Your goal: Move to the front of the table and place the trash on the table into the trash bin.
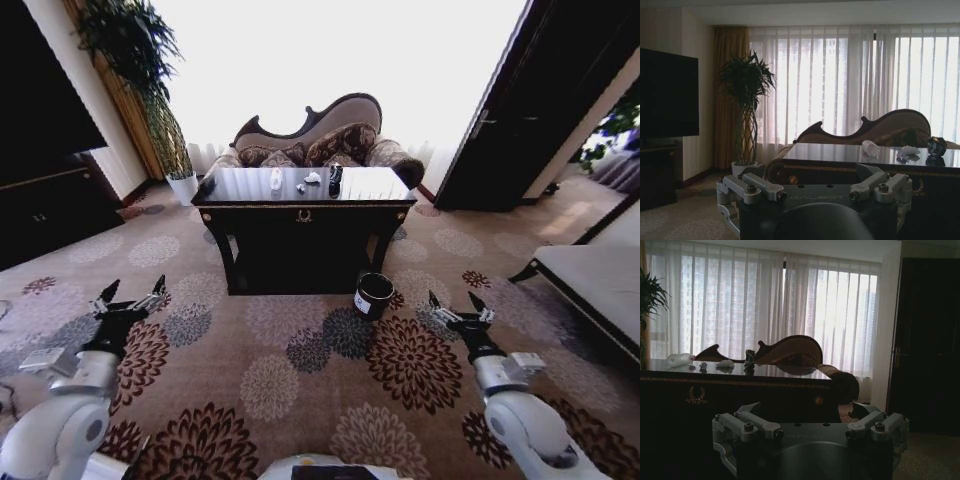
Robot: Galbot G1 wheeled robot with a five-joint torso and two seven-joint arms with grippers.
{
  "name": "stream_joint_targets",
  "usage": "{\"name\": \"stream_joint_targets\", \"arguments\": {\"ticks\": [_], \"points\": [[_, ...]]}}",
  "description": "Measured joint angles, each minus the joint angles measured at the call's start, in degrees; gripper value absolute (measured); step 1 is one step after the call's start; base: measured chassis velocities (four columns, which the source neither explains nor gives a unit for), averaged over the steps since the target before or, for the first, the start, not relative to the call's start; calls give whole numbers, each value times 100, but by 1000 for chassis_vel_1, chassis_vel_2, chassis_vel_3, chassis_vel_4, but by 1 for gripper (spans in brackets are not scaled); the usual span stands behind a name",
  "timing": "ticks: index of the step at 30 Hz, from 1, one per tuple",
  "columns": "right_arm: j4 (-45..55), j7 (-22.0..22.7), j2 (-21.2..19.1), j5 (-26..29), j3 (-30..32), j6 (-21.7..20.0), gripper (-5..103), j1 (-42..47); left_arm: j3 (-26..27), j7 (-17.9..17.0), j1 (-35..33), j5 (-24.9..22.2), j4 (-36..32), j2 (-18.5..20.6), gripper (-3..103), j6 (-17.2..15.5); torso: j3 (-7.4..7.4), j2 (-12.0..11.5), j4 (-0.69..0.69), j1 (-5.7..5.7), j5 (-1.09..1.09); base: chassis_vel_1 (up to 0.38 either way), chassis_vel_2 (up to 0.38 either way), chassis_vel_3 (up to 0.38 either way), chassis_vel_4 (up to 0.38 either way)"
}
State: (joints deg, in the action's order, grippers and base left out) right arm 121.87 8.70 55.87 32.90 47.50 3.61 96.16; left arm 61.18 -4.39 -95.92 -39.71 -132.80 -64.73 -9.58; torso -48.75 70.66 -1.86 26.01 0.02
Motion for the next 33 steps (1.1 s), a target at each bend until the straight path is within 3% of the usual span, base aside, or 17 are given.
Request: {"name": "stream_joint_targets", "arguments": {"ticks": [8, 20, 33], "points": [[-16, -127, -82, 33, 187, 61, 100, -101, 103, 17, -61, -136, -75, -88, 100, 4, 0, 1, 0, 0, 0, 0, 0, 0, 0], [-161, -428, -242, 133, 455, 219, 100, -271, -30, 63, -261, 60, -194, -140, 100, 5, 0, 0, 0, 0, -1, 0, 0, 0, 0], [-128, -655, -125, 176, 339, 244, 100, -309, 103, 98, -163, 15, -193, -85, 100, 7, 0, 0, 0, 0, 0, 0, 0, 0, 0]]}}
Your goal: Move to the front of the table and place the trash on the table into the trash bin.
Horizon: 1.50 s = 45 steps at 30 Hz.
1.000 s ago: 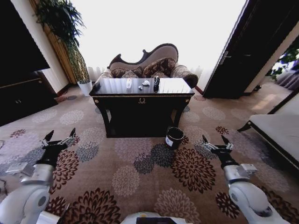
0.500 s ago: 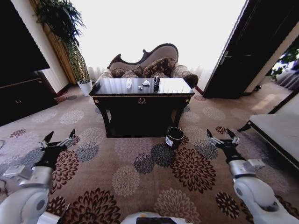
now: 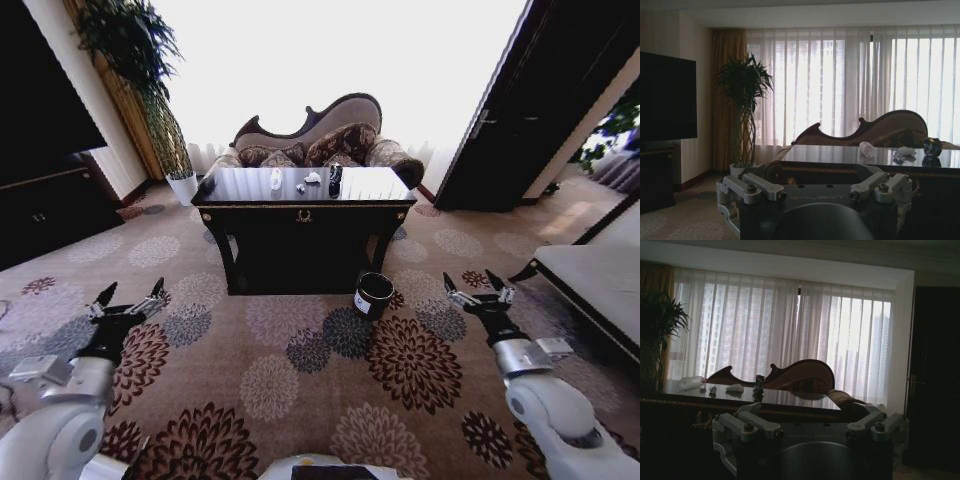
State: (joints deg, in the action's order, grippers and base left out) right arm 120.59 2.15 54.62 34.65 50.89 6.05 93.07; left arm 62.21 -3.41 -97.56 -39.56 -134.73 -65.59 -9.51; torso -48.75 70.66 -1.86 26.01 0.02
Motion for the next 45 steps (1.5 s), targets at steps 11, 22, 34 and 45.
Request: {"name": "stream_joint_targets", "arguments": {"ticks": [11, 22, 34, 45], "points": [[-74, -49, 45, 20, -115, 65, 100, -94, 8, 35, -55, 75, -46, -43, 100, 1, 0, 1, 0, -1, 0, 0, 0, 0, 0], [-84, -67, 55, 4, -127, 66, 100, -100, 99, 96, 83, 19, -30, 4, 100, 24, 1, 1, 0, -2, 0, -91, 100, 87, -102], [-22, -52, 14, 5, -82, -2, 100, -121, 146, 127, 204, -53, -8, 74, 100, 28, -2, -2, 0, 5, -1, -253, 258, 245, -269], [88, 55, -46, 56, -15, -39, 100, -211, 138, 153, 214, -48, -19, 62, 100, 28, 1, 1, 0, -2, 0, -216, 215, 209, -227]]}}
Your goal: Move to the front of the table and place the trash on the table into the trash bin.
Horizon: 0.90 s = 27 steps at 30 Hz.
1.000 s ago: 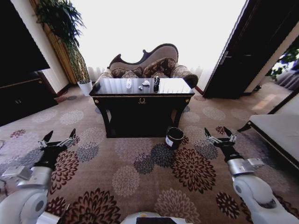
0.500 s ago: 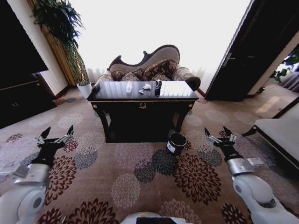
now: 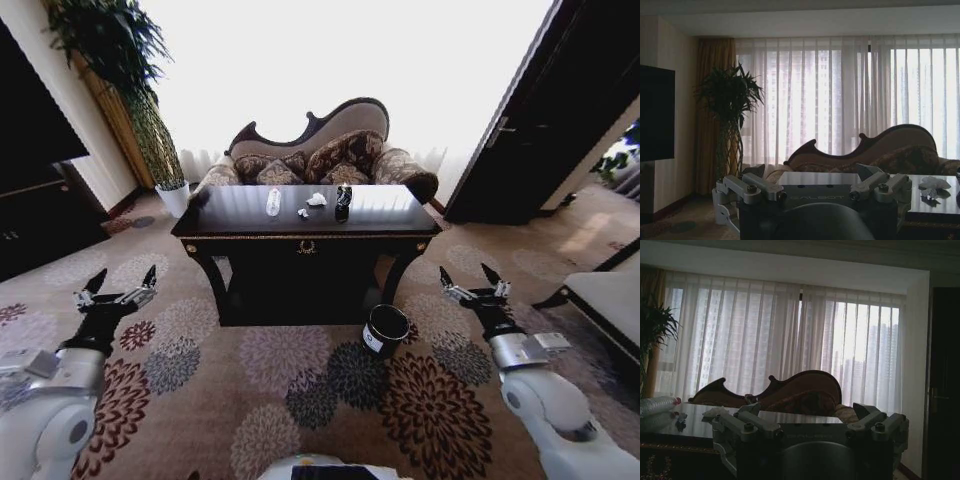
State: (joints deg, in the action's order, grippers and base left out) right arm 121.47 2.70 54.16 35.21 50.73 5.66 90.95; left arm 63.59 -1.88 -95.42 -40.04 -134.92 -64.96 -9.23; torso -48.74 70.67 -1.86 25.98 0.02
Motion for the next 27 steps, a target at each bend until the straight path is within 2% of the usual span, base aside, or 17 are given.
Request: {"name": "stream_joint_targets", "arguments": {"ticks": [27], "points": [[41, 67, -14, 84, 40, 59, 100, -9, -35, 85, 3, 78, 2, -65, 100, 10, -3, -3, 0, 8, 0, -213, 211, 211, -214]]}}
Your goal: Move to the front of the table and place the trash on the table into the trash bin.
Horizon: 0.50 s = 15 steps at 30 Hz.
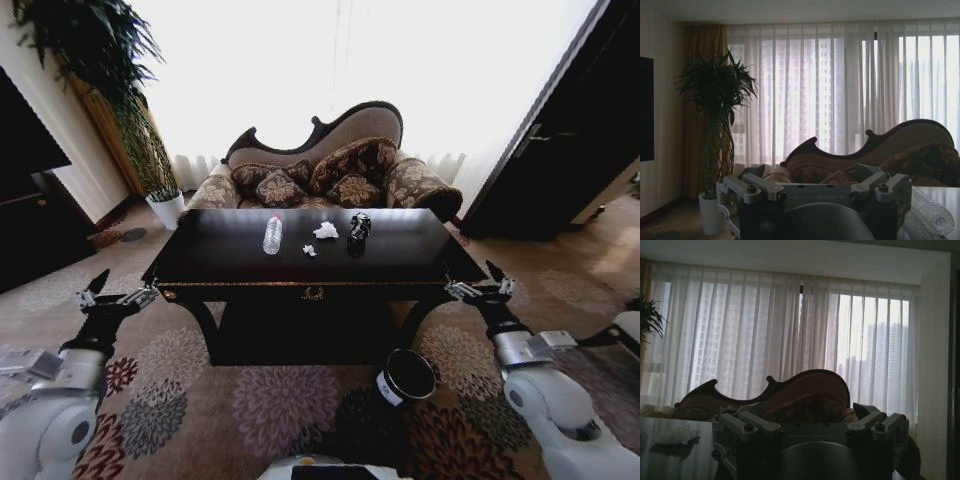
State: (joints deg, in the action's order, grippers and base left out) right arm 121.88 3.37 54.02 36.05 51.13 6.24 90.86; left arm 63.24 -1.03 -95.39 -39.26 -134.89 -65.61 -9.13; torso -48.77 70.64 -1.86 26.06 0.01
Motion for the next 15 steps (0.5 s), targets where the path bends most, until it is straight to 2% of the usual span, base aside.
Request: {"name": "stream_joint_targets", "arguments": {"ticks": [9, 15], "points": [[43, 57, -24, 107, -17, 86, 100, 0, 37, 13, -64, 17, -57, -38, 100, 9, 5, 6, 0, -13, 0, -23, 21, 17, -20], [76, 57, -25, 117, 13, -7, 100, -2, 113, 31, -135, 19, -106, -65, 100, 18, 3, 4, 0, -9, 0, 0, 0, 0, 0]]}}
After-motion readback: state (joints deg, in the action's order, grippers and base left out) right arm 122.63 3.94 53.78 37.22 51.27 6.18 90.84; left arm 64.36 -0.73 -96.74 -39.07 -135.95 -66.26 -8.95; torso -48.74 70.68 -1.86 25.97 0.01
